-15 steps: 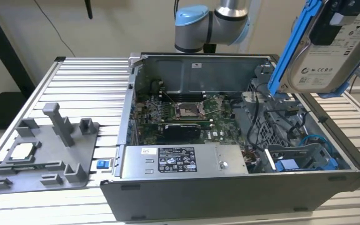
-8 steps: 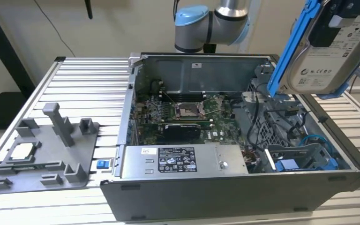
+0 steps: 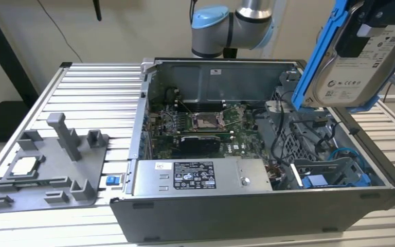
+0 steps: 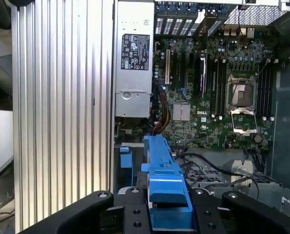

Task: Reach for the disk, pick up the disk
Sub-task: 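Pick up the disk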

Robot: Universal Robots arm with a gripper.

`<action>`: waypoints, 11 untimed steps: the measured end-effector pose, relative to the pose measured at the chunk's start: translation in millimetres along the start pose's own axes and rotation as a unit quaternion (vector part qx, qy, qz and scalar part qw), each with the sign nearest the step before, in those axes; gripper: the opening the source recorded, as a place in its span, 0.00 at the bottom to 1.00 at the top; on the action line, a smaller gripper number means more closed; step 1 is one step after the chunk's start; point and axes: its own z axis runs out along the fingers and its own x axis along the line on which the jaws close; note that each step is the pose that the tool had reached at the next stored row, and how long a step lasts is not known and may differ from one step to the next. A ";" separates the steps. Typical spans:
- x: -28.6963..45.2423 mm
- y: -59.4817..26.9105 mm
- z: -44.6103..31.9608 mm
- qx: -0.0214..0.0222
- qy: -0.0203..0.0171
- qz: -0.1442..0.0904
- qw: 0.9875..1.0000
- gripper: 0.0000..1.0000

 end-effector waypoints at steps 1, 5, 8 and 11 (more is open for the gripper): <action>0.0 0.0 0.9 0.000 0.000 0.000 1.000 0.00; 0.3 -0.1 4.9 0.000 0.000 0.000 1.000 0.00; 0.5 -0.1 8.2 0.000 0.000 0.000 1.000 0.00; 1.0 -0.3 12.2 0.000 0.000 0.000 1.000 0.00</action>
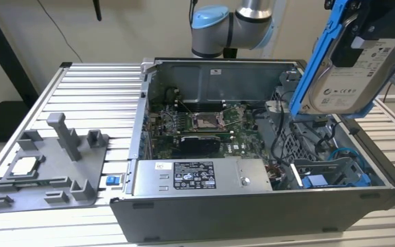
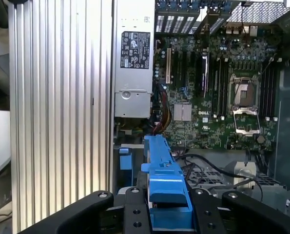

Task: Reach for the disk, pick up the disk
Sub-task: 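Pick up the disk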

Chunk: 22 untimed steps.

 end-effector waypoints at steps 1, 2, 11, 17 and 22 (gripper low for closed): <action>0.2 -0.1 1.5 0.000 0.000 0.000 1.000 0.00; 0.5 -0.3 3.0 0.000 0.000 0.000 1.000 0.00; 1.0 -11.3 14.8 0.000 0.000 0.000 1.000 0.00; 1.3 -18.4 22.4 0.000 0.000 0.000 1.000 0.00; 1.6 -20.1 28.5 0.000 0.000 0.000 1.000 0.00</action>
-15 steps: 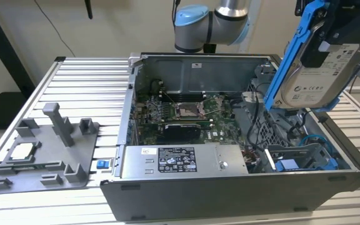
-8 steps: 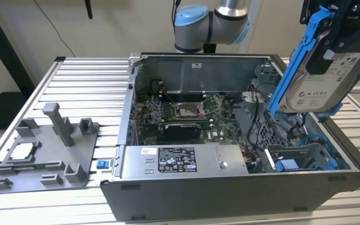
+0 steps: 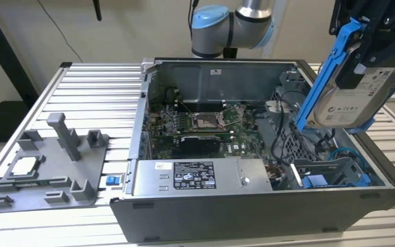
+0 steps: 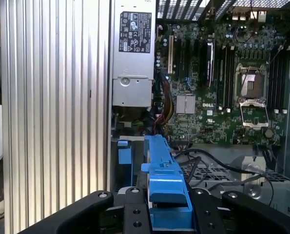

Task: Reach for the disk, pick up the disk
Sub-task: 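Pick up the disk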

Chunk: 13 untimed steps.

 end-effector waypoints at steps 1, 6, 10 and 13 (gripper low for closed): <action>0.0 -0.1 0.5 0.000 0.000 0.000 1.000 0.00; 0.0 -0.2 0.9 0.000 0.000 0.000 1.000 0.00; 0.0 -0.3 1.7 0.000 0.000 0.000 1.000 0.00; 0.1 -0.3 3.1 0.000 0.000 0.000 1.000 0.00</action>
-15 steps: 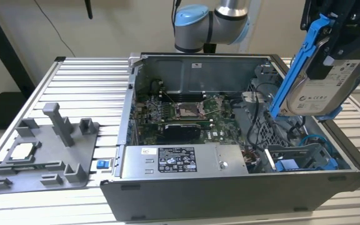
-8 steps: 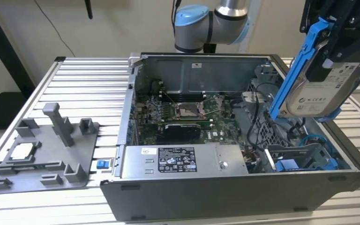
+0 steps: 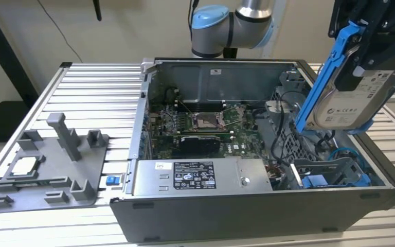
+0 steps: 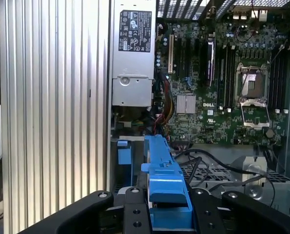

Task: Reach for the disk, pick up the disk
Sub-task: 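Pick up the disk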

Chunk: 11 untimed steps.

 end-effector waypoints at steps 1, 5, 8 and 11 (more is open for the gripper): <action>0.0 0.0 0.7 0.000 0.000 0.000 1.000 0.00; 0.1 -0.1 3.3 0.000 0.000 0.000 1.000 0.00; 0.1 -0.1 5.8 0.000 0.000 0.000 1.000 0.00; 0.2 -0.2 9.8 0.000 0.000 0.000 1.000 0.00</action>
